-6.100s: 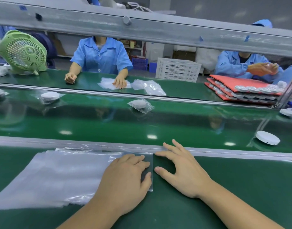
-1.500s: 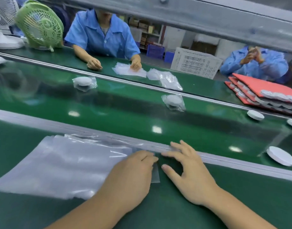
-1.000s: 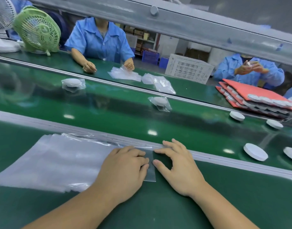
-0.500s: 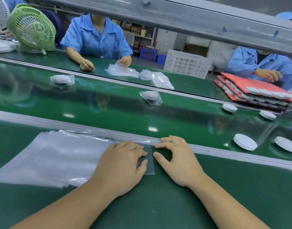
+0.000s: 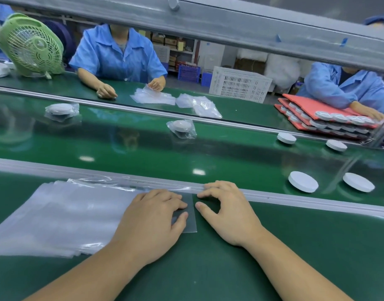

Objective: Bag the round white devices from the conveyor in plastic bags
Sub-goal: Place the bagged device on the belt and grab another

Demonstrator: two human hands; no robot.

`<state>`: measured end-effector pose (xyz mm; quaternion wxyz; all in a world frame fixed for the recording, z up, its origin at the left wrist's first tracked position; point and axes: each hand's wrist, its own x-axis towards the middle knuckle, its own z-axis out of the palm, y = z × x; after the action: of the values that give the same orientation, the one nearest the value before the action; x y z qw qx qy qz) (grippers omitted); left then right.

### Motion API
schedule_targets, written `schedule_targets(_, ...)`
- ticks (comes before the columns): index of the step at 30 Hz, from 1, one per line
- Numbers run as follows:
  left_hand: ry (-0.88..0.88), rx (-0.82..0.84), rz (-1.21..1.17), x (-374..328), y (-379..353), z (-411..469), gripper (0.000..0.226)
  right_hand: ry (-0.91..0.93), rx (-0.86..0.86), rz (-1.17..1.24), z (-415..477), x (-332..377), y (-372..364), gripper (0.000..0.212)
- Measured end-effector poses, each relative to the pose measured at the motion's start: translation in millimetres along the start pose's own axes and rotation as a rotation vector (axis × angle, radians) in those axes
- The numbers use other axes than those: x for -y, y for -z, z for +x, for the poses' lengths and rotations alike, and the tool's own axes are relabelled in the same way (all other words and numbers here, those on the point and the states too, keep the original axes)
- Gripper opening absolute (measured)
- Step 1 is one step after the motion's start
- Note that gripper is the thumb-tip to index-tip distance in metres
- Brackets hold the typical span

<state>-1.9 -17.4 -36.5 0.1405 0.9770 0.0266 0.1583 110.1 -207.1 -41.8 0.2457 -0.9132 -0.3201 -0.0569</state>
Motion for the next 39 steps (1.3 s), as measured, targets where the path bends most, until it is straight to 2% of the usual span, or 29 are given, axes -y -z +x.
schedule_targets(9,-0.006,-0.006,-0.01,0.4,0.8,1.0,0.033,0.031,-0.024,0.012,3.2,-3.5,-1.6,0.048)
schedule_targets(11,-0.006,-0.013,-0.031,0.1,2.0,1.5,0.029,0.035,-0.074,0.07,3.7,-3.2,-1.3,0.042)
schedule_targets(14,0.001,-0.007,-0.048,-0.9,2.8,0.8,0.027,0.062,-0.412,0.361,6.5,-5.8,8.3,0.024)
schedule_targets(16,0.006,-0.007,-0.059,-0.9,3.7,0.6,0.028,0.087,-0.584,0.343,12.5,-23.9,24.9,0.03)
schedule_targets(18,0.007,-0.01,-0.078,-1.7,3.9,1.1,0.028,-0.022,-0.509,-0.02,24.5,-62.5,46.8,0.048)
schedule_targets(20,0.008,-0.01,-0.084,-2.1,3.9,1.6,0.026,-0.368,-0.27,-0.327,34.1,-107.2,68.2,0.069)
schedule_targets(21,0.011,-0.014,-0.089,-2.3,4.0,1.8,0.023,-0.521,-0.152,-0.345,35.2,-125.1,76.0,0.07)
schedule_targets(22,0.019,-0.022,-0.101,-2.4,4.2,1.9,0.021,-0.594,-0.088,-0.292,34.5,-141.1,81.3,0.063)
schedule_targets(23,0.031,-0.032,-0.117,-2.5,4.5,2.0,0.018,-0.591,-0.093,-0.231,32.7,-153.1,85.3,0.053)
schedule_targets(25,0.058,-0.049,-0.151,-2.7,5.1,1.7,0.016,-0.507,-0.189,-0.182,29.3,-160.5,87.4,0.037)
schedule_targets(27,0.082,-0.071,-0.188,-2.9,5.6,1.8,0.013,-0.351,-0.252,-0.136,25.4,-145.0,83.0,0.033)
schedule_targets(30,0.12,-0.11,-0.271,-3.7,5.8,2.8,0.012,0.09,-0.23,-0.08,13.5,-88.5,69.4,0.033)
schedule_targets(33,0.144,-0.157,-0.357,-5.4,7.6,2.7,0.01,0.53,-0.133,-0.205,-3.0,-42.9,45.4,0.031)
schedule_targets(35,0.14,-0.181,-0.375,-6.9,9.1,2.3,0.011,0.605,-0.132,-0.138,-9.5,-24.1,30.2,0.026)
schedule_targets(39,0.069,-0.177,-0.524,-7.7,11.7,1.8,0.013,0.57,-0.323,0.11,-15.3,-3.0,22.9,0.02)
